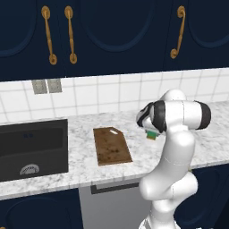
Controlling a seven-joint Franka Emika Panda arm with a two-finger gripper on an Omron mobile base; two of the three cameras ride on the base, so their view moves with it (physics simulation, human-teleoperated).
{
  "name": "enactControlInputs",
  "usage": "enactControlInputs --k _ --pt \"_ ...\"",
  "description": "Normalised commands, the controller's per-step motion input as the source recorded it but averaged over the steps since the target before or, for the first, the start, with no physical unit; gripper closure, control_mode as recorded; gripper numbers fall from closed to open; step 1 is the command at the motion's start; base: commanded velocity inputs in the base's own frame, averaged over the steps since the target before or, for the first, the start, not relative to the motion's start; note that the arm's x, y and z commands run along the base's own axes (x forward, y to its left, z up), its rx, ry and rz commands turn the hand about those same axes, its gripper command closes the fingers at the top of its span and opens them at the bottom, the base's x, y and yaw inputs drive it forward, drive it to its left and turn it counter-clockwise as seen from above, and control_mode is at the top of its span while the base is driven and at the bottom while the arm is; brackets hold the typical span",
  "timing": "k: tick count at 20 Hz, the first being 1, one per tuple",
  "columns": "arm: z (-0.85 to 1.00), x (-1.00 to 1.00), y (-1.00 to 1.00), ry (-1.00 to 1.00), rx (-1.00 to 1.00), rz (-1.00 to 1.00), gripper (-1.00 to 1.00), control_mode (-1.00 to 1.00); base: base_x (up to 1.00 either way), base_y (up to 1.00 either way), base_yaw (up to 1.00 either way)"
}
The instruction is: Pick up the sponge from the counter and clean the cutting board by briefly scrubbing or pressing down on the cutting board. Once finished, release the sponge.
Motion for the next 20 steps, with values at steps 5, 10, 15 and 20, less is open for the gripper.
enactControlInputs --k 5,10,15,20 --pt "0.36 -0.36 -0.12 -0.22 0.00 -0.01 -1.00 -1.00 0.00 0.00 0.00" --pt "0.51 -0.63 0.00 -0.31 0.00 0.00 -1.00 -1.00 0.00 0.00 0.00" --pt "0.44 -1.00 -0.07 -0.38 0.00 0.03 -1.00 -1.00 0.00 0.00 0.00" --pt "0.43 -1.00 -0.01 -0.38 0.01 0.07 -1.00 -1.00 0.00 0.00 0.00"
